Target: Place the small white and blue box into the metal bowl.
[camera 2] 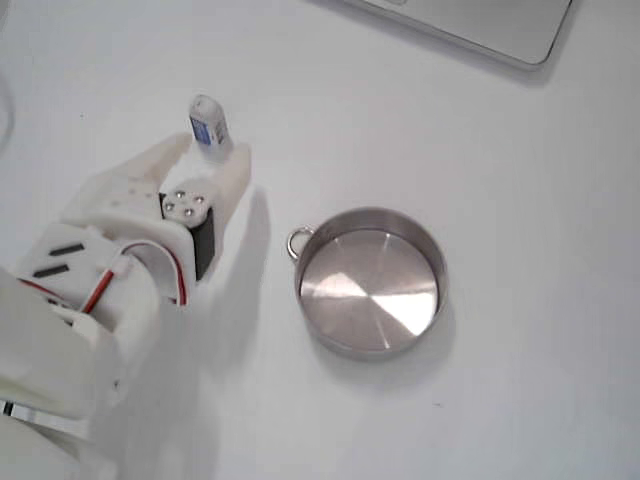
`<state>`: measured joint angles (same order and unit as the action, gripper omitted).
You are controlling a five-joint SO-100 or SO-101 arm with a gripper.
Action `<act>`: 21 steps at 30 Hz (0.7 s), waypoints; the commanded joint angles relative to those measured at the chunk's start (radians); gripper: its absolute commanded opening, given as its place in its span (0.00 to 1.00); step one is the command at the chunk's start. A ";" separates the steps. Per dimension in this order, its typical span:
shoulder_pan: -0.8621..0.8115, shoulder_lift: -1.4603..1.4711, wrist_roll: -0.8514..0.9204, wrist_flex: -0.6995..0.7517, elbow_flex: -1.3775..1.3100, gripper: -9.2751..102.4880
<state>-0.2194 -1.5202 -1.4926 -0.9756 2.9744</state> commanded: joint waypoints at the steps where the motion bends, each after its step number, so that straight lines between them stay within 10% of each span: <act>1: 0.023 0.015 -0.008 -0.003 -0.037 0.25; 21: 0.052 0.118 -0.009 -0.017 -0.104 0.35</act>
<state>-0.1672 -1.4036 -1.4926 -0.9756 2.8885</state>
